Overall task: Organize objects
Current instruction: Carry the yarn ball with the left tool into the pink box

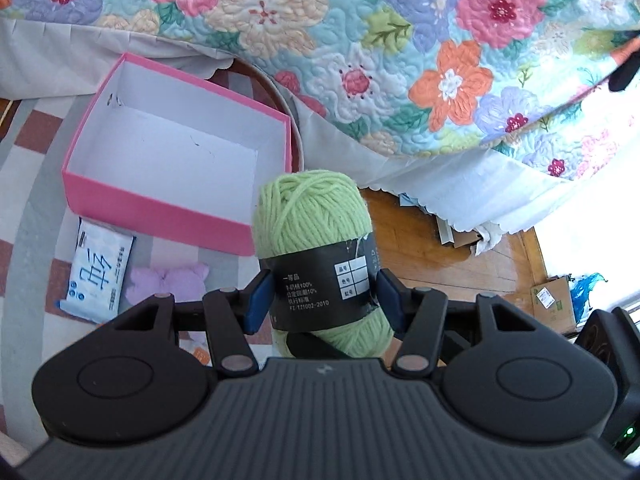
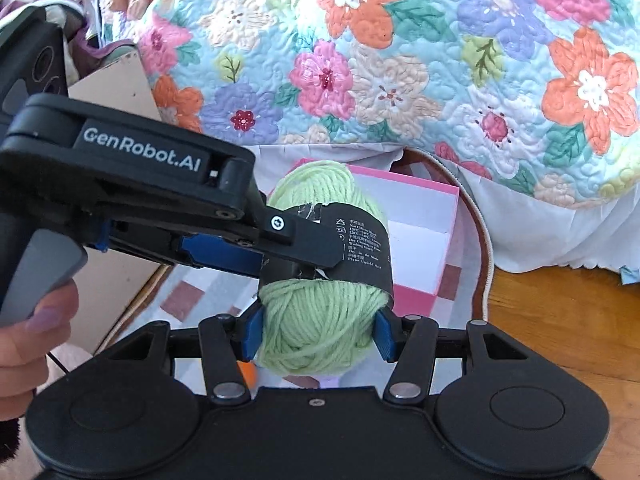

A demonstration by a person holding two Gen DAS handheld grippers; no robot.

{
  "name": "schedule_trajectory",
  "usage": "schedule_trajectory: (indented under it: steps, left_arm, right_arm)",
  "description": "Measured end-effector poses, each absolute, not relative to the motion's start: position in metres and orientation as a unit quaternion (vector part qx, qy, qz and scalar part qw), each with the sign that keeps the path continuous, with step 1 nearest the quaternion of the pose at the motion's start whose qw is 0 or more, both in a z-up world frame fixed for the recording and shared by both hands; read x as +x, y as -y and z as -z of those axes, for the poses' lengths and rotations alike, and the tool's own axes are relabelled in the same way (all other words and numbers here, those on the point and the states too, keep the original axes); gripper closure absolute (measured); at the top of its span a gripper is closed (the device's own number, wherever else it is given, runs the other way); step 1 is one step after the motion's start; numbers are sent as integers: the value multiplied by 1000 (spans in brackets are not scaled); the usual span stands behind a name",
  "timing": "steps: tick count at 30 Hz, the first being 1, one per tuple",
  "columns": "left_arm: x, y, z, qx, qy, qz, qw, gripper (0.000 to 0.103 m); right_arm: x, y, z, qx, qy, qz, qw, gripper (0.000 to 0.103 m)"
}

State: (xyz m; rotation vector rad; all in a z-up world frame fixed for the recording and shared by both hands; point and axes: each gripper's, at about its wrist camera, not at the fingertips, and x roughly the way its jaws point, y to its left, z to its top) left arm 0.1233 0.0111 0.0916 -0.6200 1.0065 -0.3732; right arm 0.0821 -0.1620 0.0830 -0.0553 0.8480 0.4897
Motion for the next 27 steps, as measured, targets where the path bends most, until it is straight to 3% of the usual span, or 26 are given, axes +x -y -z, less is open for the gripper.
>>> schedule_trajectory:
  steps: [10,20,27]
  left_arm:
    - [219,-19,-76,-298,-472,200,805,48]
    - [324,-12,15,-260,-506,185,801,48]
    - [365,-16,70,-276,-522,193,783,49]
  right_arm:
    - [186,160,-83,-15,-471,-205,858,44]
    - [271,175,21,88,-467,-176,862,44]
    - [303,162,60,60,-480,-131,865,47]
